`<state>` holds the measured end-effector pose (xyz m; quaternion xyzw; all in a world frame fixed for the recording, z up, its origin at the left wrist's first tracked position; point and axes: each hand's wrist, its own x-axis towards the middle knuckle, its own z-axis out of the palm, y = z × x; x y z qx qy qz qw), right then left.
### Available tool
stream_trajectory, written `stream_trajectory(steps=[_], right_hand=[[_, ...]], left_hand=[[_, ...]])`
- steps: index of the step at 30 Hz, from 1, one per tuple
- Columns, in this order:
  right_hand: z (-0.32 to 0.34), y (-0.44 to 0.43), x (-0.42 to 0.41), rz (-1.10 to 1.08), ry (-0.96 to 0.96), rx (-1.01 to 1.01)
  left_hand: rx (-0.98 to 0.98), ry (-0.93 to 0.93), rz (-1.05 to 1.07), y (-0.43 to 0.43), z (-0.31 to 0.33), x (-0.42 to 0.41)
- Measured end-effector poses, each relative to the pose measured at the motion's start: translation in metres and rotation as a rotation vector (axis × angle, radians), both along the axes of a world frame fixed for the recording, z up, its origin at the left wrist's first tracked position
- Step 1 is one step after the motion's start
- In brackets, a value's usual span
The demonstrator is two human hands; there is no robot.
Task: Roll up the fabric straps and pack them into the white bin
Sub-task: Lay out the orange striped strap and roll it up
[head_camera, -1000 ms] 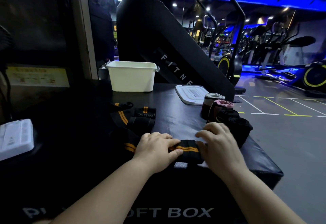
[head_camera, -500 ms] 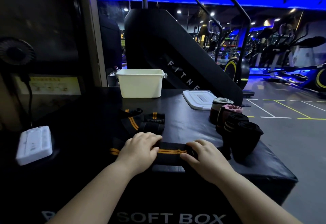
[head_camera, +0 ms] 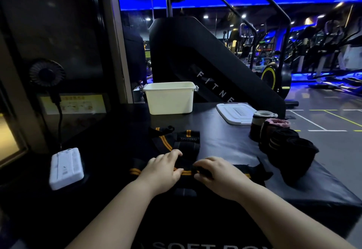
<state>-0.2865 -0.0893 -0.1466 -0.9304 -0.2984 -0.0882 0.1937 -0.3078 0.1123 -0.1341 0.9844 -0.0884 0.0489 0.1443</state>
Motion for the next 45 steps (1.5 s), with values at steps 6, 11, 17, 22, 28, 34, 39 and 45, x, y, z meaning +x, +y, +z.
stream_trajectory(steps=[6, 11, 17, 22, 28, 34, 39, 45], right_hand=[[-0.005, 0.004, 0.007, -0.074, 0.026, -0.158], [-0.006, 0.007, 0.008, -0.075, 0.063, -0.182], [-0.003, 0.009, 0.009, -0.107, 0.093, -0.172], [0.002, 0.023, 0.01, -0.183, -0.011, -0.212], [-0.012, 0.024, 0.012, -0.173, -0.092, -0.117], [-0.013, 0.024, 0.015, -0.142, -0.055, -0.124], [-0.013, 0.023, 0.015, -0.139, -0.042, -0.116], [-0.009, 0.024, 0.016, -0.127, 0.006, -0.136]], left_hand=[[0.142, 0.033, 0.049, 0.027, 0.02, -0.001], [0.103, 0.117, 0.204, 0.062, 0.024, 0.003], [-0.069, 0.142, 0.239, 0.09, 0.022, 0.001], [-0.108, 0.129, 0.196, 0.091, 0.026, 0.001], [-0.125, -0.029, 0.308, 0.104, 0.023, 0.003], [-0.754, 0.099, 0.163, 0.108, 0.023, -0.002], [-0.585, 0.026, 0.174, 0.115, 0.019, 0.006], [-0.117, -0.074, 0.397, 0.111, 0.012, 0.012]])
